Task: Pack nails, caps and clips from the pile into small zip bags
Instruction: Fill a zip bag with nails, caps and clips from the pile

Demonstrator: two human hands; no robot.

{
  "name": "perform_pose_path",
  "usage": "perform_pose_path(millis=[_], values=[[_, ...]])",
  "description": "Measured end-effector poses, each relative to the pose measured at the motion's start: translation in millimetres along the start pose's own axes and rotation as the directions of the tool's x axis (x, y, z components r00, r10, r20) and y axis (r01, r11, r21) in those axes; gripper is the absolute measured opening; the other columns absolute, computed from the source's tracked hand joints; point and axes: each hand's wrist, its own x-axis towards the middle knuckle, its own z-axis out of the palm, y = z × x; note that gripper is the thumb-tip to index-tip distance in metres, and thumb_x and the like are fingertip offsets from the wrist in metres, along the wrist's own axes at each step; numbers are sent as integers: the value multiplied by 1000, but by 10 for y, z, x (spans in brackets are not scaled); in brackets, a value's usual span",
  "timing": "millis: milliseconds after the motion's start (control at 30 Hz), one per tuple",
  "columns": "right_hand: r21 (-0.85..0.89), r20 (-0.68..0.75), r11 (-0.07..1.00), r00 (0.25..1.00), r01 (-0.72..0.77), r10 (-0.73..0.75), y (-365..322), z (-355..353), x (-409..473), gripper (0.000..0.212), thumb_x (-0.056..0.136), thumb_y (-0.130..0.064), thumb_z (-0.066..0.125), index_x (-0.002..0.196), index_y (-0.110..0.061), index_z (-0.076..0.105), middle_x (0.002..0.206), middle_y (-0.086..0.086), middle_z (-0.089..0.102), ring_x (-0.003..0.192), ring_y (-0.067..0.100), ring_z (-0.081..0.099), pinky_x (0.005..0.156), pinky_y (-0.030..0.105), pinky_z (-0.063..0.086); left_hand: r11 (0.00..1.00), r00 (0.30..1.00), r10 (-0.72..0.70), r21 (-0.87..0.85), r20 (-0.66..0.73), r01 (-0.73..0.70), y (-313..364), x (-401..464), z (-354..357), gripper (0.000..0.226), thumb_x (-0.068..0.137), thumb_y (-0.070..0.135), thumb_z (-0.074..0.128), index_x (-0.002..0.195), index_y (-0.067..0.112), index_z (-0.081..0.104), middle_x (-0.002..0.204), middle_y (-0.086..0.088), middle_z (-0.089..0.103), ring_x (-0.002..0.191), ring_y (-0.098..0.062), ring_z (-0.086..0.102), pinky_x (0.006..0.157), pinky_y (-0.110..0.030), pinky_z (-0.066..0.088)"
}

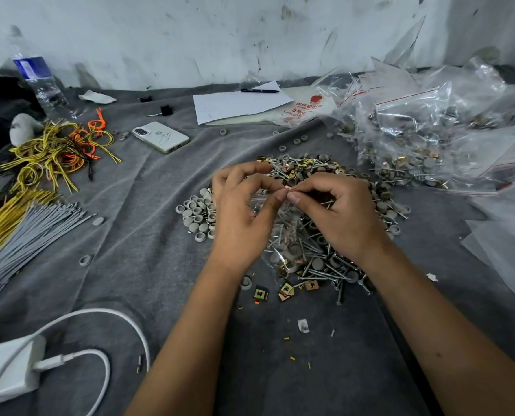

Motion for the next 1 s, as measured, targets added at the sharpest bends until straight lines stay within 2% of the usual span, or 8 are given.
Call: perform_pose_path(millis=[100,267,500,633,833,1000], values=[[18,-41,1000,999,-2,2,-6,-9,-3,9,91,-15,77,98,-12,80,89,-9,76,83,7,72,72,18,53,1000,1000,-10,1,19,10,-5,1,-9,6,92,29,77,92,24,76,128,16,61,127,-12,38,104,-21,26],[16,-47,1000,999,10,-9,-4,-8,-4,7,90,-13,78,96,-10,80,87,-6,75,82,9,72,71,23,56,999,999,29,43,40,-30,1,-12,5,11,96,27,73,91,17,74,128,12,61,125,-17,40,107,-41,34],[20,-74,1000,997,22,-20,31,-21,9,2,90,-10,77,92,-10,77,85,-6,72,79,11,69,70,28,57,995,998,56,84,40,-60,-23,12,-7,16,96,30,72,89,15,73,128,8,62,122,-11,36,105,-43,34],[56,-117,998,993,-9,16,54,-32,18,5,90,-7,76,92,-12,75,82,-7,71,76,11,68,69,20,52,993,998,56,98,20,-58,-53,21,-27,11,96,24,72,89,15,72,128,7,62,122,-14,37,105,-44,33],[80,-137,996,989,-44,54,65,-30,17,9,92,-8,74,92,-18,73,83,-7,71,76,4,66,69,14,49,989,999,50,139,12,-51,-53,39,-41,10,95,21,73,91,13,74,127,4,63,123,-21,40,102,-35,30],[131,-172,985,975,-117,138,87,-54,22,17,93,-12,74,92,-28,72,87,-7,72,84,10,69,75,24,57,992,1000,12,127,-2,-12,-66,39,-54,8,96,21,73,92,14,75,126,4,64,123,-22,40,104,-40,32]])
